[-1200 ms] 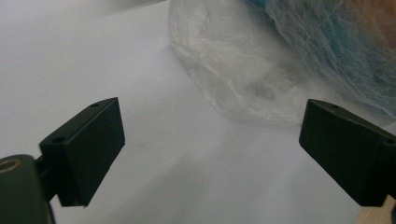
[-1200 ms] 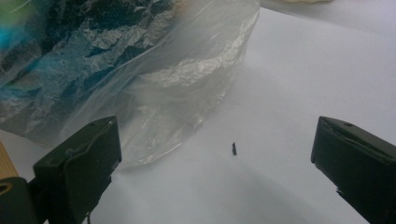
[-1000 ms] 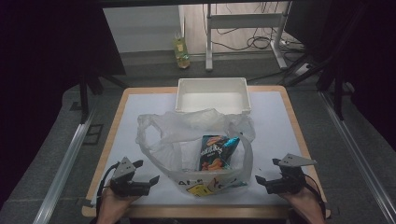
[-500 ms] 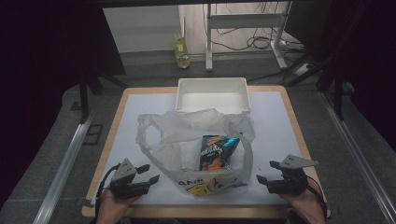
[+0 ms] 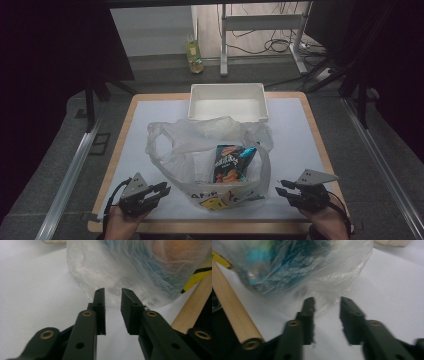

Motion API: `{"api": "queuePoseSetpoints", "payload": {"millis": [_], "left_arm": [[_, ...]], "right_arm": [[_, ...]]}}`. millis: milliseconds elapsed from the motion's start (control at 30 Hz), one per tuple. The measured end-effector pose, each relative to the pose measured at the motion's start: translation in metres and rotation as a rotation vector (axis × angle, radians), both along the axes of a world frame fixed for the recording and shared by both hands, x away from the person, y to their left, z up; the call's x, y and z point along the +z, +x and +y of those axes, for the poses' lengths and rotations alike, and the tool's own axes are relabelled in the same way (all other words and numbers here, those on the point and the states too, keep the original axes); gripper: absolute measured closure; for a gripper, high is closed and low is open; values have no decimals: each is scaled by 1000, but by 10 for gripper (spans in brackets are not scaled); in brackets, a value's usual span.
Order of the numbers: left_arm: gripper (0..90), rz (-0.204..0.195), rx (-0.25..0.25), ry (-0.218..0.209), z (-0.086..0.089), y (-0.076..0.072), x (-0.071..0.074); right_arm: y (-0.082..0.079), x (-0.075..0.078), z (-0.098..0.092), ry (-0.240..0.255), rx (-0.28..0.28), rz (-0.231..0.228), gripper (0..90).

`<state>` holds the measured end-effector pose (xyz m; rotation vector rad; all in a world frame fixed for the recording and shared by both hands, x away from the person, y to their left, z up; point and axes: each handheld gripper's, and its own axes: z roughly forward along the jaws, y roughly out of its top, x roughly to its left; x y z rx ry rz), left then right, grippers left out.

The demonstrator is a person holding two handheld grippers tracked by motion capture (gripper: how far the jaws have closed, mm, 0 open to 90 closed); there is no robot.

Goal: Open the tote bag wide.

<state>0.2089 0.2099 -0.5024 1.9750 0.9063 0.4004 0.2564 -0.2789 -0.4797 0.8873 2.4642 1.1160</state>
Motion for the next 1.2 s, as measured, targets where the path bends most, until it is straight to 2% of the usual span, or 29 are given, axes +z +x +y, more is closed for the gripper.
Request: {"api": "queuePoseSetpoints", "payload": {"millis": [33, 100, 133, 167, 367, 533, 733, 900, 1033, 1167, 1200], "left_arm": [[825, -8, -7, 0, 0, -3, 2], [868, -9, -15, -15, 0, -5, 3], [892, -9, -15, -15, 0, -5, 3], [892, -3, -26, -33, 0, -7, 5], [893, 22, -53, -58, -3, -13, 4], [893, 18, -69, -55, -9, -23, 5], [892, 12, -105, -62, -18, -36, 6], [892, 13, -149, -75, -27, -40, 7], [891, -12, -208, -97, -40, -44, 14], [891, -39, -236, -84, -49, -45, 19], [891, -57, -244, -83, -54, -44, 23]], "right_arm": [[-2, 1, 1, 0, 14, 6, 808], [-4, 3, 0, 16, 17, 9, 869], [-4, 3, 0, 16, 17, 9, 869], [-6, 5, 0, 36, 29, 7, 891], [-12, 7, -2, 80, 42, 45, 892], [-18, 10, -1, 106, 57, 60, 891], [-29, 15, 7, 124, 102, 59, 891], [-34, 18, 15, 145, 136, 63, 891], [-37, 23, 23, 165, 163, 61, 891], [-40, 28, 33, 169, 190, 45, 891], [-40, 29, 35, 171, 194, 42, 890]]}}
